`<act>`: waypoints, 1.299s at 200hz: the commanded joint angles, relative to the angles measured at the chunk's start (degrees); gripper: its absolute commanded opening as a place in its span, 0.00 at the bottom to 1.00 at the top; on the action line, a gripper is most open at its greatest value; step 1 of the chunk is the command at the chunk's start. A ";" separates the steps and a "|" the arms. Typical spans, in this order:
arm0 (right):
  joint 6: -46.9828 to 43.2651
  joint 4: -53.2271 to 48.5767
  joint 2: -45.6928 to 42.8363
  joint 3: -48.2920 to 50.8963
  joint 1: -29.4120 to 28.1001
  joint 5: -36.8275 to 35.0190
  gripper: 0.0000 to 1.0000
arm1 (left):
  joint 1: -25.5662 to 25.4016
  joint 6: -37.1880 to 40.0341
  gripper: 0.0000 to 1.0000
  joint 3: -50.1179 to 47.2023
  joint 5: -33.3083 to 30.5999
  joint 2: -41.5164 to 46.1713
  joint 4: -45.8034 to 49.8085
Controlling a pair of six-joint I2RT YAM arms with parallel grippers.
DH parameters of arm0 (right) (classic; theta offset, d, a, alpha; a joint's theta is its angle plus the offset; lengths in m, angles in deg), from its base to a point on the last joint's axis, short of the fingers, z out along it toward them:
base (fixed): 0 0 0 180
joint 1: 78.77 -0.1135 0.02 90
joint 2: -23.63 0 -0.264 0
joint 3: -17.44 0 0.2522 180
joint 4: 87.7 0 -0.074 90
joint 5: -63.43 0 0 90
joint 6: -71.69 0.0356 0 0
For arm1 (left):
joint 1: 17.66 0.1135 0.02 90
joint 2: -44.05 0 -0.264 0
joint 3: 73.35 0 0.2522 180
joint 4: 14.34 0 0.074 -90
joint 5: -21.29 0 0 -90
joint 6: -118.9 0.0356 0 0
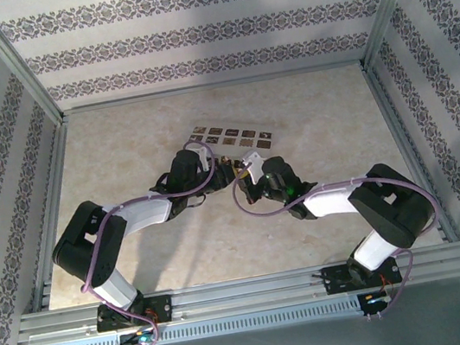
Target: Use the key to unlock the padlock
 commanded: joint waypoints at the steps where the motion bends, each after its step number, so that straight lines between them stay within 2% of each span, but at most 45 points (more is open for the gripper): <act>1: 1.92 11.59 -1.51 -4.32 0.49 1.91 0.00 | -1.97 -0.30 0.26 -0.38 7.57 -0.21 -1.22; 82: 4.24 12.66 4.10 0.24 0.29 -0.37 0.00 | -1.97 -1.29 0.26 0.09 7.91 -3.09 -2.70; 207: 10.93 20.63 13.46 2.83 -1.33 -1.07 0.00 | -1.97 -3.79 0.26 1.38 9.22 -9.25 -5.12; 260: 12.01 21.29 14.72 3.56 -1.52 -1.75 0.00 | -1.79 -4.53 0.33 0.71 8.78 -9.65 -7.08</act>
